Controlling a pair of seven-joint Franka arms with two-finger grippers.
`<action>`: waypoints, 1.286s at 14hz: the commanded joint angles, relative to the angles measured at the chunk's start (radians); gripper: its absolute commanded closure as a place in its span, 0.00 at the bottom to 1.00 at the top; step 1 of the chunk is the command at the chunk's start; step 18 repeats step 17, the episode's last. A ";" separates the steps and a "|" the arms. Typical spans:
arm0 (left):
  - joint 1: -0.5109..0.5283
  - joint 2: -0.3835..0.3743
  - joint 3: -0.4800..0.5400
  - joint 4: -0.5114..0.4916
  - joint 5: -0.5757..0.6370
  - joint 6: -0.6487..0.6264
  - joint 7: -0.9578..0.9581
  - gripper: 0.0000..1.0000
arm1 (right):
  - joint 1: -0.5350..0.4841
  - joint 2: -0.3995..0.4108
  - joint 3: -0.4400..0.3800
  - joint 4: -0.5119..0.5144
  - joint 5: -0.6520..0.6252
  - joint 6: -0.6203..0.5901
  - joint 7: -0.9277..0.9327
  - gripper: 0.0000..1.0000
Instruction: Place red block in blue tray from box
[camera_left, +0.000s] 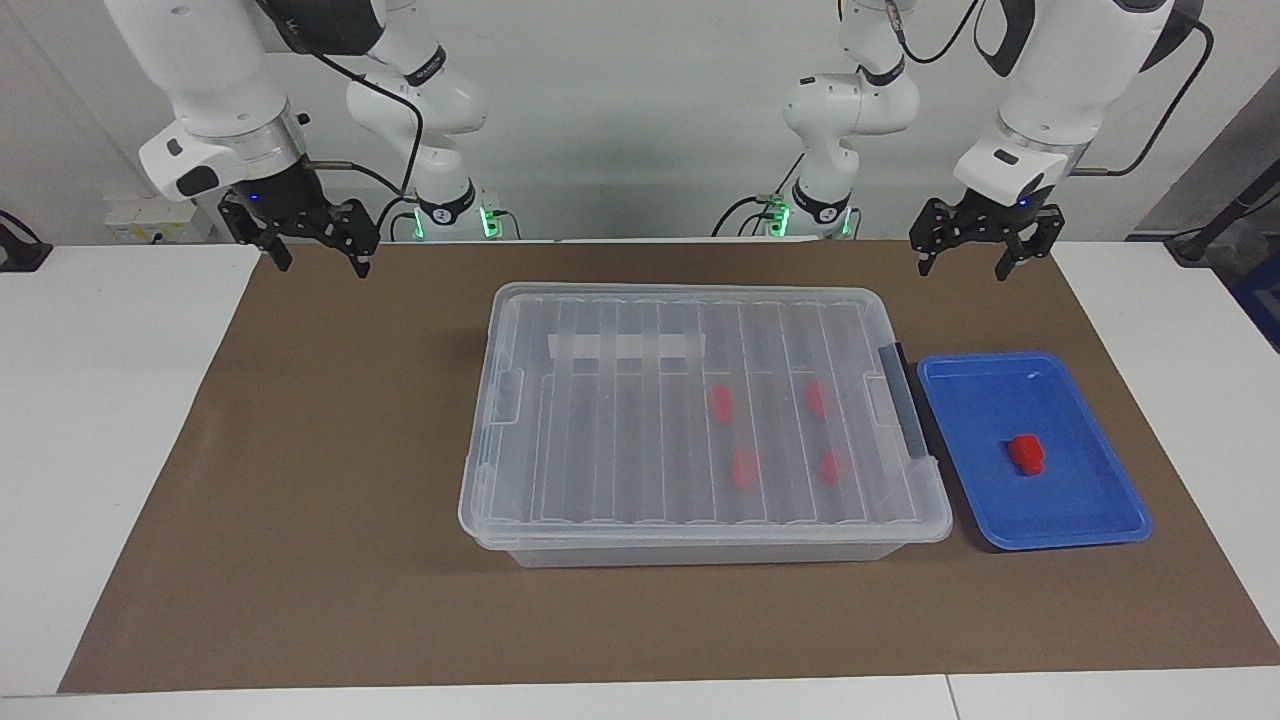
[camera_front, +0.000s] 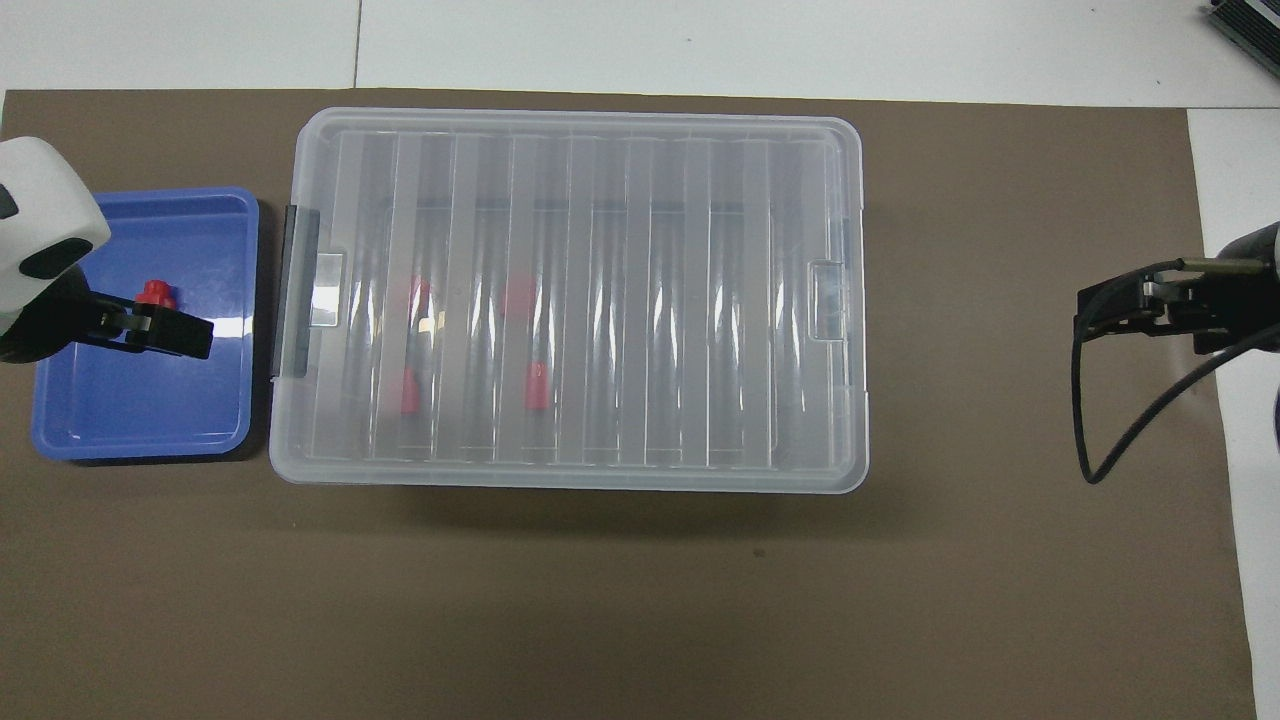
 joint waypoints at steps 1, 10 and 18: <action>0.011 -0.045 -0.001 -0.083 -0.013 0.044 0.004 0.00 | 0.001 -0.026 0.004 -0.035 -0.008 0.025 0.023 0.00; -0.001 0.104 0.033 0.242 -0.030 -0.232 0.004 0.00 | -0.004 -0.026 0.004 -0.035 -0.008 0.025 0.021 0.00; 0.010 0.078 0.045 0.217 -0.027 -0.228 0.005 0.00 | -0.006 -0.026 0.004 -0.036 -0.008 0.026 0.020 0.00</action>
